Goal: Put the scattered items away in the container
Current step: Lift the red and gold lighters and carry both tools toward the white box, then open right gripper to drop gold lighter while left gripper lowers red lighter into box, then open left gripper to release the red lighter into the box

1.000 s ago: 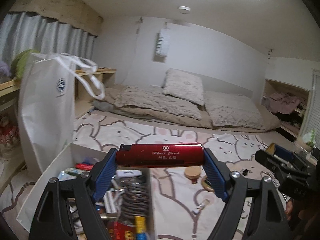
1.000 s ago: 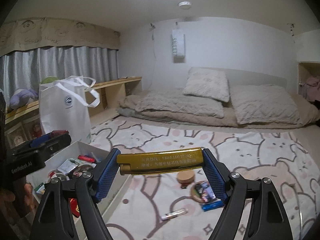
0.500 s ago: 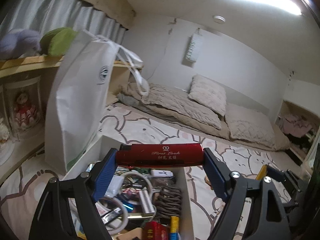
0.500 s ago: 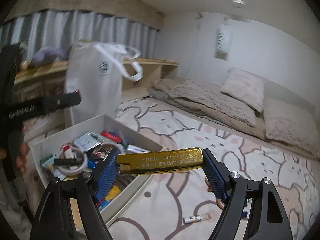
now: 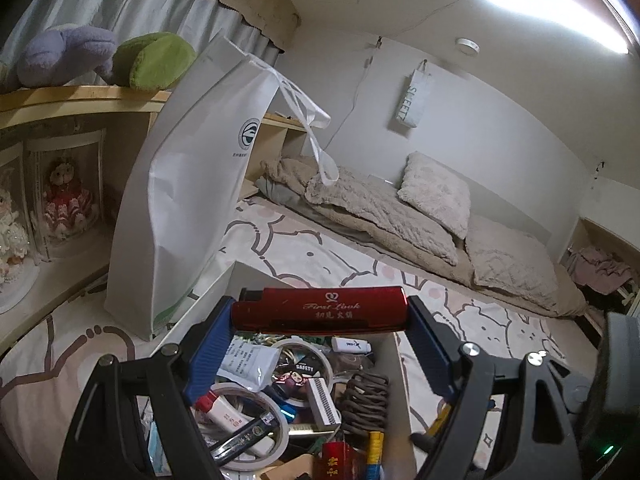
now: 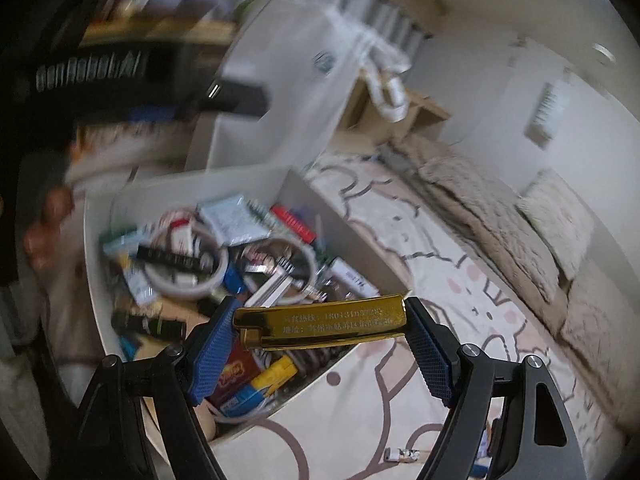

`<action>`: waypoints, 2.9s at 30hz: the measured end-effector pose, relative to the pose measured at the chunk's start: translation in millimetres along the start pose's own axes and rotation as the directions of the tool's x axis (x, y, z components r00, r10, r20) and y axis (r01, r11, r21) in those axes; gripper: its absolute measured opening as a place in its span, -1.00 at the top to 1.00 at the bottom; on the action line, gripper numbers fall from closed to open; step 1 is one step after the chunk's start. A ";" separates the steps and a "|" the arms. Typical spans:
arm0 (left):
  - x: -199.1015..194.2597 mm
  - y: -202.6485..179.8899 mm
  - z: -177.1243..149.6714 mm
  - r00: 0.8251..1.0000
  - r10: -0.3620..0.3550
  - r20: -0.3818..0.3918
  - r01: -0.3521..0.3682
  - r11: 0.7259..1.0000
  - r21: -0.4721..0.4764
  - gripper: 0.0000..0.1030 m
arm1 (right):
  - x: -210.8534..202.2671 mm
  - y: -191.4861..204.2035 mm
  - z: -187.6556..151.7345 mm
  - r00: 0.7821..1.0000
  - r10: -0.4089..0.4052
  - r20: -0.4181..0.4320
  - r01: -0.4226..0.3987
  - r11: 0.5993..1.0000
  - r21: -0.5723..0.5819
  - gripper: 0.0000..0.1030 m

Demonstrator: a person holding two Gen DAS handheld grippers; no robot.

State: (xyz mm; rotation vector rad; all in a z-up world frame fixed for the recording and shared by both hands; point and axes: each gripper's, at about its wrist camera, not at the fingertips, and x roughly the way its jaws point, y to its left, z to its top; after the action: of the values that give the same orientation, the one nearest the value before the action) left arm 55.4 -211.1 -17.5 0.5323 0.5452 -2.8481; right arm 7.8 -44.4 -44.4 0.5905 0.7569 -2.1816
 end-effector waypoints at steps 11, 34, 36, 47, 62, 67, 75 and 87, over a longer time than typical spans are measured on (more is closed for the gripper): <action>9.8 10.6 -1.4 1.000 0.001 -0.028 -0.002 0.999 -0.034 -0.62 | 36.5 18.0 -12.9 0.973 0.102 -0.209 -0.136 0.978 -0.159 -0.58; 39.3 6.3 -17.5 0.990 0.042 -0.136 -0.037 0.999 0.036 -0.62 | 8.4 -2.9 -30.7 0.985 0.110 -0.136 -0.107 0.994 0.029 -1.00; 41.7 5.0 -22.0 0.986 0.059 -0.158 -0.049 0.996 0.072 -0.62 | 4.9 -5.5 -35.1 0.985 0.108 -0.131 -0.102 0.993 0.053 -1.00; 41.1 -8.4 -43.7 0.971 0.071 -0.230 -0.027 0.981 0.191 -0.62 | -9.2 -17.1 -66.3 0.988 0.084 -0.132 -0.057 0.979 0.198 -1.00; 56.2 -46.3 -75.5 0.934 0.010 -0.356 0.124 0.928 0.352 -0.62 | -39.4 -36.3 -74.0 0.998 0.030 -0.059 -0.009 0.943 0.332 -1.00; 59.0 -55.0 -82.6 0.922 0.009 -0.388 0.152 0.912 0.382 -0.62 | -48.6 -42.1 -83.3 0.999 0.023 -0.037 -0.007 0.919 0.393 -1.00; 59.0 -51.0 -78.4 0.931 0.011 -0.365 0.132 0.922 0.364 -0.94 | -49.9 -47.0 -90.1 0.999 0.012 -0.039 0.006 0.904 0.428 -1.00; 59.7 -40.0 -72.7 0.935 0.018 -0.354 0.107 0.938 0.330 -0.94 | -46.1 -40.8 -89.4 0.999 0.018 -0.039 0.000 0.903 0.430 -1.00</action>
State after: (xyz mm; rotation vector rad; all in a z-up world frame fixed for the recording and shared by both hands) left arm 13.1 -153.4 -90.6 1.1207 0.0981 -2.9183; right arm 20.7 60.9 -67.1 0.8598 0.2835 -2.3472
